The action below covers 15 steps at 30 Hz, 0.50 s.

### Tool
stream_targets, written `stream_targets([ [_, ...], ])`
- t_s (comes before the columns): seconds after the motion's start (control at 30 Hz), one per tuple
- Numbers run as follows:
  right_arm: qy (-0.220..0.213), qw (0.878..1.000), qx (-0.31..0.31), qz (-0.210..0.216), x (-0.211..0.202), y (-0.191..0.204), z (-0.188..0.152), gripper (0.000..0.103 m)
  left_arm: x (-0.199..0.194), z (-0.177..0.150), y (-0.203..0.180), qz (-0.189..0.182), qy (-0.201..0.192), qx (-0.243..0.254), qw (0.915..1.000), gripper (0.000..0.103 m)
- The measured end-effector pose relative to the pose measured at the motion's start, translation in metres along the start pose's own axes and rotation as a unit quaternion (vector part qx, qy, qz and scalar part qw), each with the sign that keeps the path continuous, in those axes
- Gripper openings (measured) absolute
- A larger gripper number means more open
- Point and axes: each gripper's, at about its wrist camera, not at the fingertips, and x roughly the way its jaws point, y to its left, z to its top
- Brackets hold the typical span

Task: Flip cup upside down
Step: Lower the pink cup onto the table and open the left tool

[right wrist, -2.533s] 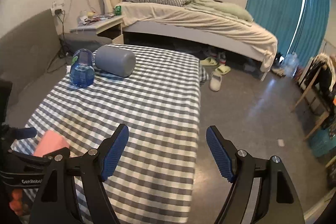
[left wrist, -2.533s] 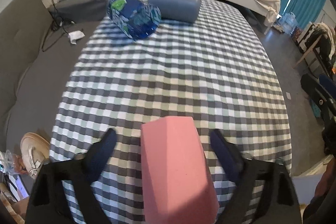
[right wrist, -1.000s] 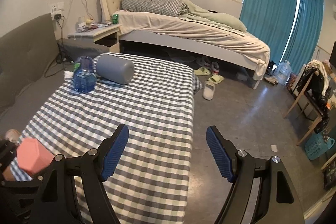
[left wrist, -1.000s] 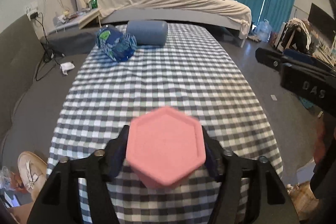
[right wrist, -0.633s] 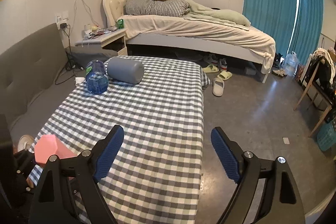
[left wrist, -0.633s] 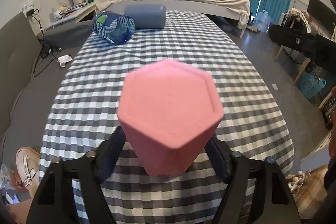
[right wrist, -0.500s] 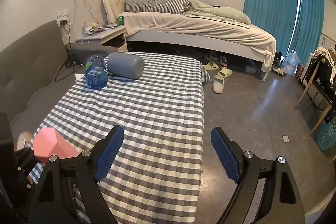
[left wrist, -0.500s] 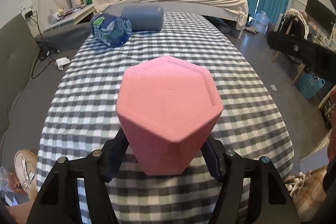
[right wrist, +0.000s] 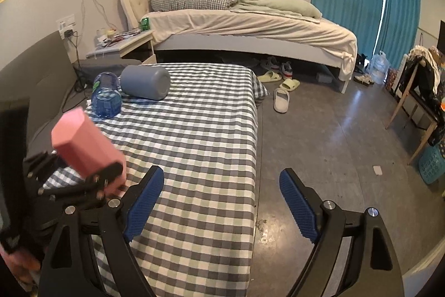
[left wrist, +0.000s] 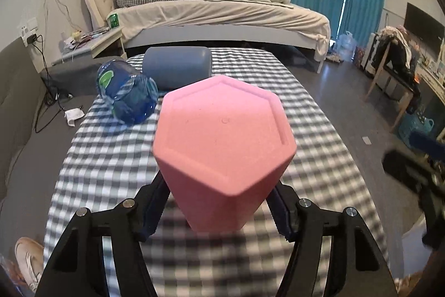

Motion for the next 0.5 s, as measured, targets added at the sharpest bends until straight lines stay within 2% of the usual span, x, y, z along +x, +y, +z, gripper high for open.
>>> stream_targets([
  [0.23,0.013,1.0,0.012,0.001,0.017,-0.005,0.004,0.085,0.029,0.012,0.007,0.003,0.012,-0.009,0.9999,0.067],
  [0.3,0.015,1.0,0.013,0.0,0.02,-0.006,0.005,0.085,0.035,0.011,0.011,-0.007,0.026,-0.016,0.9995,0.067],
  [0.5,0.018,1.0,0.013,0.004,0.024,-0.002,0.007,0.085,0.031,0.005,0.008,-0.007,0.014,-0.001,0.9999,0.069],
])
